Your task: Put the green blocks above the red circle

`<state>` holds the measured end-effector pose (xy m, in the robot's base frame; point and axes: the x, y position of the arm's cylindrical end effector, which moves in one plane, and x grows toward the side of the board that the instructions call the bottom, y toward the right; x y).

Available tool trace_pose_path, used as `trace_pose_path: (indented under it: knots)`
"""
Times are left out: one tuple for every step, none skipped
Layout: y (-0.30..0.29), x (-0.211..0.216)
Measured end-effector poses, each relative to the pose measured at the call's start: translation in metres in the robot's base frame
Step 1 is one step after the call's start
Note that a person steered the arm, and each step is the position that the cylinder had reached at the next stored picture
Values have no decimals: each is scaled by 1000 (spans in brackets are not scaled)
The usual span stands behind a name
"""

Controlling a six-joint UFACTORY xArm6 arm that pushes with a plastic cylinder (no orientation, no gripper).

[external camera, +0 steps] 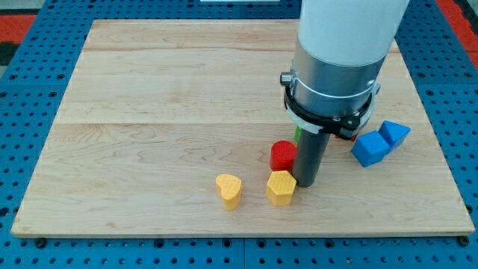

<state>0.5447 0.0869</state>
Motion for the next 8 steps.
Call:
trace_pose_path:
  knots:
    - [44,-14]
    - [46,-36]
    - [65,-39]
    - [65,-58]
    - [47,-84]
    - [-15,-87]
    - [-46,-82]
    - [-40,-86]
